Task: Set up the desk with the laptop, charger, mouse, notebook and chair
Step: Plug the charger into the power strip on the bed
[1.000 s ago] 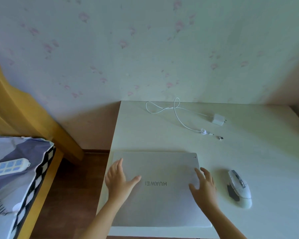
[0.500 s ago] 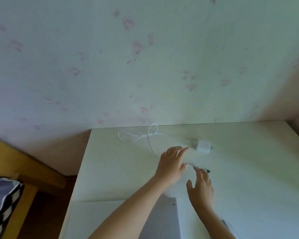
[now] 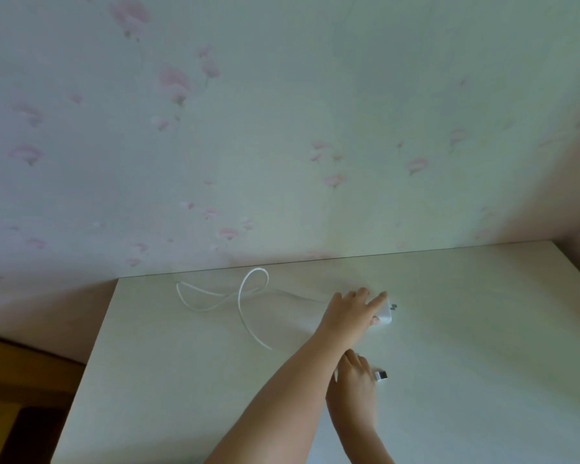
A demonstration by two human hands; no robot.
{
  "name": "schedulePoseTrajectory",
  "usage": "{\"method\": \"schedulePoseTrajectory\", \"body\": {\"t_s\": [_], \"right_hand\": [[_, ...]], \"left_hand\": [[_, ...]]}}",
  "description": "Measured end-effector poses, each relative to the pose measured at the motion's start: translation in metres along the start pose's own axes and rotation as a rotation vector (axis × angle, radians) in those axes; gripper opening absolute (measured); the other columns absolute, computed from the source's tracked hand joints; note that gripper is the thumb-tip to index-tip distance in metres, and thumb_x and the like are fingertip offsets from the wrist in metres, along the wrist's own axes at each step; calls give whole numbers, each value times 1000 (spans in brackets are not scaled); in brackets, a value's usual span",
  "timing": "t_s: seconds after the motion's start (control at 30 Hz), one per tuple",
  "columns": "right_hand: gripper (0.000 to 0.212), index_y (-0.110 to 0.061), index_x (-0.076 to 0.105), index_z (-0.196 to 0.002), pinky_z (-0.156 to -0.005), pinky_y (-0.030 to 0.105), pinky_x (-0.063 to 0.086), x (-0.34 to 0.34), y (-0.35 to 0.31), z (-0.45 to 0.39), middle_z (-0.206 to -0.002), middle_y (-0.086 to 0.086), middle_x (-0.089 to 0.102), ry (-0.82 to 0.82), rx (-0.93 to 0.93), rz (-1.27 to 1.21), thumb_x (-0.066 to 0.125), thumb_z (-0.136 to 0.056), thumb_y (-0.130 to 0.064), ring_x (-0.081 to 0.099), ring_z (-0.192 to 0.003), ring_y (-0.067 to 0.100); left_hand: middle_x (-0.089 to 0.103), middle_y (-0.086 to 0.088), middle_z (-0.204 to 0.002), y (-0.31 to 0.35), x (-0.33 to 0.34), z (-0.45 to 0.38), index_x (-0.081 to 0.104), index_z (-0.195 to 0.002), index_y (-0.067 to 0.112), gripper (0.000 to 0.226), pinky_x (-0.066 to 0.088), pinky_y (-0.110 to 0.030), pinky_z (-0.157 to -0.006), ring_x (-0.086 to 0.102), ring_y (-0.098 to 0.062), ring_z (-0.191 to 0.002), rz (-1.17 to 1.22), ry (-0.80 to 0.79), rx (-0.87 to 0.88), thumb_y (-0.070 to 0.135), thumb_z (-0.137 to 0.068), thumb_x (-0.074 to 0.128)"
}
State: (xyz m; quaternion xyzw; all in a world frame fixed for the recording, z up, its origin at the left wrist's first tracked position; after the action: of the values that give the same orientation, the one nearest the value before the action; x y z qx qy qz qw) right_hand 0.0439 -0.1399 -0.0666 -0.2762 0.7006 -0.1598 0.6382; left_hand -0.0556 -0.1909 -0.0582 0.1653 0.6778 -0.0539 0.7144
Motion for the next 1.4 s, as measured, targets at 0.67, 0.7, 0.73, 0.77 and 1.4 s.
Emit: {"method": "schedulePoseTrajectory", "body": {"t_s": [0.67, 0.7, 0.73, 0.77, 1.4], "right_hand": [[43, -4, 68, -80, -55, 37, 49, 24, -64, 22, -91, 10, 69, 86, 10, 15, 57, -52, 26, 57, -76, 39], [43, -5, 68, -78, -54, 36, 50, 23, -75, 26, -87, 10, 70, 106, -42, 27, 59, -50, 27, 57, -75, 38], [43, -5, 68, -76, -53, 36, 51, 21, -88, 31, -85, 9, 70, 128, -89, 35, 61, -49, 27, 58, -74, 38], [41, -5, 68, -76, -53, 35, 51, 19, -102, 36, -82, 7, 70, 147, -131, 42, 62, -50, 27, 58, -75, 37], [36, -13, 74, -78, -76, 24, 46, 90, -454, 222, -94, -2, 74, -97, -527, -480, 56, -71, 18, 64, -88, 24]], "left_hand": [[64, 1, -90, -88, -92, 158, 58, -114, 24, 66, 48, -26, -41, 59, -21, -74, 158, 471, -218, 7, -54, 81], [64, 2, -89, -95, -99, 173, 59, -114, 25, 66, 48, -27, -41, 59, -21, -74, 165, 498, -234, 6, -54, 81], [64, 3, -88, -102, -106, 190, 60, -114, 26, 65, 49, -27, -42, 58, -21, -75, 166, 525, -249, 6, -55, 80], [64, 4, -89, -109, -114, 206, 62, -114, 26, 64, 50, -27, -42, 58, -20, -75, 159, 548, -264, 5, -56, 79], [67, 2, -93, -240, -188, 632, 56, -120, 26, 64, 50, -34, -57, 55, -24, -81, -27, 900, -883, 6, -65, 80]]}}
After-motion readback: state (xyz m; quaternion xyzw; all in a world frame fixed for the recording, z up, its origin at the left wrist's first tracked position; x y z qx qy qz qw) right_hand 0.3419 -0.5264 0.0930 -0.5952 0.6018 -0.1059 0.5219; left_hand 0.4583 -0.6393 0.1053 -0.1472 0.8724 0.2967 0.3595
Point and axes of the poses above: each hand's wrist, its own z-axis away from the middle knuckle, its own x-axis out of the palm, y = z × x, the point moved 3 cm from there along -z, towards the middle knuckle
